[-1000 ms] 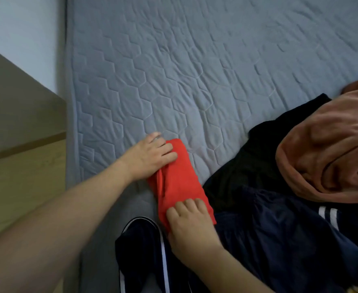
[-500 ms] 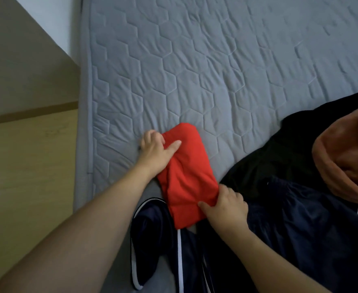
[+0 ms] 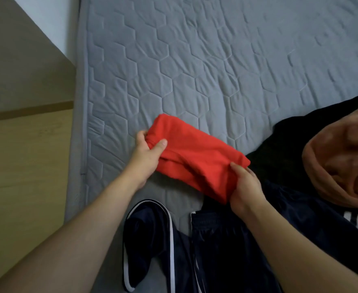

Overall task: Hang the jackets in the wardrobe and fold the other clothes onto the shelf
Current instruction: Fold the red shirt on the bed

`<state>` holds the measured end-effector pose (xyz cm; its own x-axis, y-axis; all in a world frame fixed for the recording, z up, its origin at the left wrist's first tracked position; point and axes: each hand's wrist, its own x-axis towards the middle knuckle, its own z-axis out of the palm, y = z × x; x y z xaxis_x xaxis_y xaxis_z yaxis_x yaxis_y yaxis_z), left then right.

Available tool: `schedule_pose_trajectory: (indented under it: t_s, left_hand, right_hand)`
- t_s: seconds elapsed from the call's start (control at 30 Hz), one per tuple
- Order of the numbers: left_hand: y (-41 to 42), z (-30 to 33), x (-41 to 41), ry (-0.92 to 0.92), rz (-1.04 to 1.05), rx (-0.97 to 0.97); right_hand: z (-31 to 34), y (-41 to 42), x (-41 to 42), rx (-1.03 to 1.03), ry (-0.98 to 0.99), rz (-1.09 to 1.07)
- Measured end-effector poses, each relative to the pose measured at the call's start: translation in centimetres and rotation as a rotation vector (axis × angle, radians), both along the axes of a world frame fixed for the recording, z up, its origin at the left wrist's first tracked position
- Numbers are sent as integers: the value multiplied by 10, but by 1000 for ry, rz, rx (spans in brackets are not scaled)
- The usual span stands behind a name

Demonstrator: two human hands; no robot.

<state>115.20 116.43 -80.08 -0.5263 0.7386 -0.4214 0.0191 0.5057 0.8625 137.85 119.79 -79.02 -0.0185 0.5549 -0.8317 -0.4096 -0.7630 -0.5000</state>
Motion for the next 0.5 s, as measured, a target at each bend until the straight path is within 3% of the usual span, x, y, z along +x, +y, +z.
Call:
schedule_pose_trajectory:
  t_s: [0.1,0.17,0.3,0.5]
  left_hand:
    - [-10,-17,-2,239,-256,-381]
    - [-5,-23,-10,215,-306,-494]
    - [5,-9,-12,62,-248,-423]
    - [-16,54,-12,-186,43,-328]
  right_hand:
    - [-4,9,-19,-69,-129,301]
    - [-12,5,-24,-67,-336,408]
    - [-22,-3,-19,-68,-239,511]
    - [28,1,-21,67,18,385]
